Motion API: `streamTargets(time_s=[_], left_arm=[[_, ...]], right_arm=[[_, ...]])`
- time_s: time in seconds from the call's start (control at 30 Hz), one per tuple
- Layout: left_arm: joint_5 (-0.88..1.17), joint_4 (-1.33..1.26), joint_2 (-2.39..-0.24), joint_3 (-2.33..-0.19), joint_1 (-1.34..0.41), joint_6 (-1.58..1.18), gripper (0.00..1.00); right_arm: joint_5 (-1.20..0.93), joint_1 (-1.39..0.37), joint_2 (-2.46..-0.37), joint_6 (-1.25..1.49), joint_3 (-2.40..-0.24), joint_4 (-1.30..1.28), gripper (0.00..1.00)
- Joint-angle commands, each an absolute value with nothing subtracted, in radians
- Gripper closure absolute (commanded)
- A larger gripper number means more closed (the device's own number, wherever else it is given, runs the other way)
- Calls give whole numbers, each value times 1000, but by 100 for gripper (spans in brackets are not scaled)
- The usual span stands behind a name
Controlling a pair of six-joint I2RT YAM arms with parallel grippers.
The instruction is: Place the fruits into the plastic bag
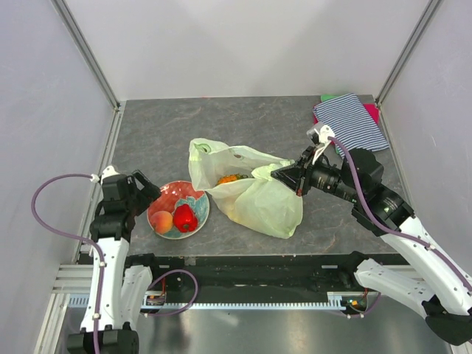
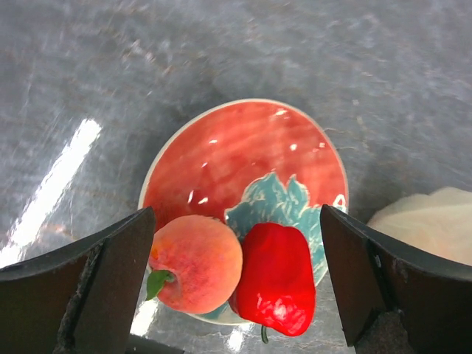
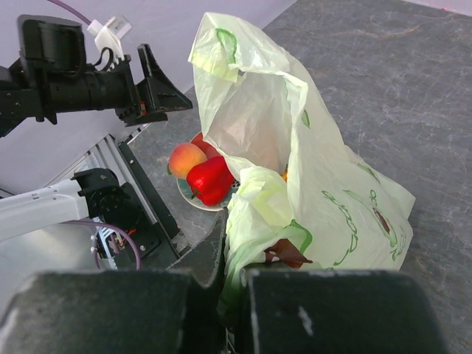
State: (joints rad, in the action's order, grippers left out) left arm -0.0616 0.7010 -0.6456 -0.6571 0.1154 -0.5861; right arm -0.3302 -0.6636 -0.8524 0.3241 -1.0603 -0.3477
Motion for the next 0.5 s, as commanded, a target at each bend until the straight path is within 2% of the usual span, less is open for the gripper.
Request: streamTargets(time_s=[0.0,0.17,0.47], left_arm=[[-127,747,-693,-686,109,-696,1],[-195,793,-775,-706,91,-738,1],[-190,828,-974,-727,-23,-735,1]], right_arm=[[-299,-666,-839,296,-1058,-322,100],[-301,-664,-847,272,-1065,-324,100],[-288,-664,-845,247,-1077,-327,100]])
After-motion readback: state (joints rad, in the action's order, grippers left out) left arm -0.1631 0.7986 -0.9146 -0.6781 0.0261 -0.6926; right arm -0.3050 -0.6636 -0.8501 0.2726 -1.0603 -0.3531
